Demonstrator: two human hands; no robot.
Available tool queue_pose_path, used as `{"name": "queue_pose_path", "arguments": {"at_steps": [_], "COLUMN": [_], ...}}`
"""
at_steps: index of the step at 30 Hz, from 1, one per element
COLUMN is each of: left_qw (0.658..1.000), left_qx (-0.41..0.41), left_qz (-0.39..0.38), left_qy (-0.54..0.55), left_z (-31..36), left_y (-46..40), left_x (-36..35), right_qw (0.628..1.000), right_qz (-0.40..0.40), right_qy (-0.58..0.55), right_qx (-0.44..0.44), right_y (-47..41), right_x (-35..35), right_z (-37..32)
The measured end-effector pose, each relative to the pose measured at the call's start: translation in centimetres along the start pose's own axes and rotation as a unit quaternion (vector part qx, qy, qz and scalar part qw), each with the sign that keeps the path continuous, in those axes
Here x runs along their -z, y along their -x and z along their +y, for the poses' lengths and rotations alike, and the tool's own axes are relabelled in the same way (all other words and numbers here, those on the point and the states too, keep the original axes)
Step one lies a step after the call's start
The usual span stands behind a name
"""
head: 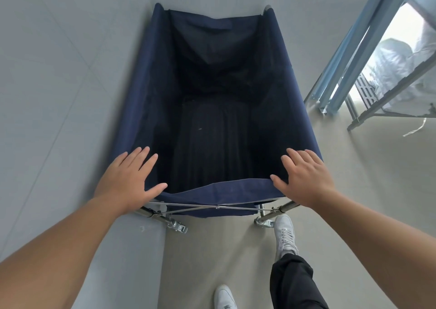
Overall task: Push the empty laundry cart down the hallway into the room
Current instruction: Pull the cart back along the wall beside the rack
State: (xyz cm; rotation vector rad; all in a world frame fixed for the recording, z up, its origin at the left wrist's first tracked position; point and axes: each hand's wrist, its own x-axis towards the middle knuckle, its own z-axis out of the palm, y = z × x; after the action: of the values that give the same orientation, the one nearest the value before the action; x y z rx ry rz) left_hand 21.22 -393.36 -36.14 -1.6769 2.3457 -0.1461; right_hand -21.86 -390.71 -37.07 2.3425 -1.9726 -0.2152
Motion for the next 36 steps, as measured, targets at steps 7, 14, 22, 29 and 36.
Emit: {"name": "queue_pose_path", "arguments": {"at_steps": [7,14,22,29,36], "left_qw": [1.000,1.000,1.000,1.000,1.000], "left_qx": [-0.001,-0.001,-0.006,-0.011,-0.004], "left_qz": [-0.005,-0.007,-0.015,-0.016,-0.017], "left_qy": [0.004,0.004,-0.001,0.006,0.002], "left_z": [-0.23,-0.54,-0.57,-0.76,-0.56], "left_y": [0.02,0.20,0.63,0.83,0.86], "left_x": [-0.16,-0.06,0.17,-0.15,-0.20], "right_qw": [1.000,1.000,1.000,1.000,1.000], "right_qz": [-0.002,-0.006,0.008,0.009,0.000], "right_qy": [-0.003,0.002,0.016,0.022,0.025], "right_qx": [0.006,0.008,0.010,0.001,0.002], "right_y": [0.10,0.09,0.47,0.23,0.15], "right_x": [0.10,0.22,0.26,0.60,0.61], "right_z": [-0.22,-0.43,-0.73,-0.98,-0.83]}}
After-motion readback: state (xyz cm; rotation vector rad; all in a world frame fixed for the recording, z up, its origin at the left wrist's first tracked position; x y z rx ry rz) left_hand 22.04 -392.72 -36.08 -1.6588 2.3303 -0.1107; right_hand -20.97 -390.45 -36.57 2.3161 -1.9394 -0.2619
